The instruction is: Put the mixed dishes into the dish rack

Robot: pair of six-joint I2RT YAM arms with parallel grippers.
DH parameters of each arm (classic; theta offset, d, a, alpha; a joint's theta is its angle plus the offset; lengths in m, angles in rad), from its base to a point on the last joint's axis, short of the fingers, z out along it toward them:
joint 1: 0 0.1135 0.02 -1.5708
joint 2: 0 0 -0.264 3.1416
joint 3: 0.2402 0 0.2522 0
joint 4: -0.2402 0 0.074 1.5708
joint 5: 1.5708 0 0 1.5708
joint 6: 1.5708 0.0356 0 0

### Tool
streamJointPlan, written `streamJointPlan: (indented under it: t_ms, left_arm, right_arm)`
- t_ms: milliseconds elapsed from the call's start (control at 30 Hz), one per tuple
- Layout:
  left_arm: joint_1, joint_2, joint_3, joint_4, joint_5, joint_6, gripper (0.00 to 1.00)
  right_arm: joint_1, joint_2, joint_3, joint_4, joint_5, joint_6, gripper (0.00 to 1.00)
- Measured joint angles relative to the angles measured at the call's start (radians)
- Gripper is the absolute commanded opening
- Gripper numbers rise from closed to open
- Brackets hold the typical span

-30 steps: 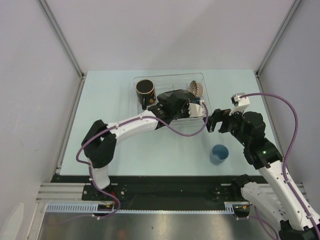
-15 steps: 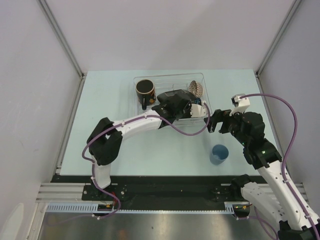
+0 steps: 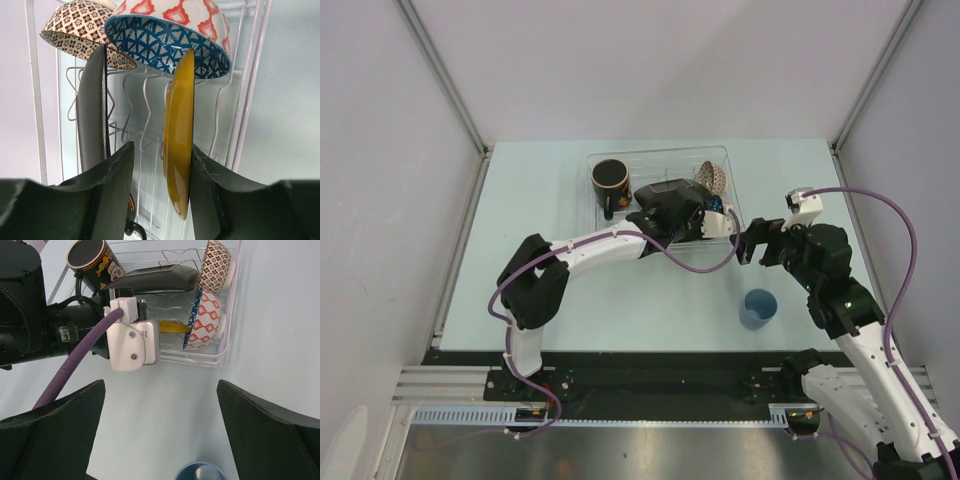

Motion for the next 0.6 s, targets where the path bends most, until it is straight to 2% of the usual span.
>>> streamJointPlan:
  t_ms: [267,300,467,600]
  left_arm:
    - [-0.005,-0.007,0.033,-0.048,-0.008,0.000,0.50]
    - [-0.005,-0.015,0.033,-0.062,-0.008,0.000,0.55]
    - [-0.008,-0.101,0.025,-0.126,-0.003,0.000,0.57]
    - [-0.008,-0.202,0.018,-0.158,0.011,-0.005,0.56]
  right_arm:
    - [-0.002,-0.017,0.000,-0.002,0.009,0.006,1.00]
    - [-0.002,-0.012,0.000,-0.008,0.014,0.006,1.00]
    - [0.002,0.083,0.000,-0.111,0.091,0.067,1.00]
    - [0.075,0.177,-0.018,-0.224,0.190,0.138,1.00]
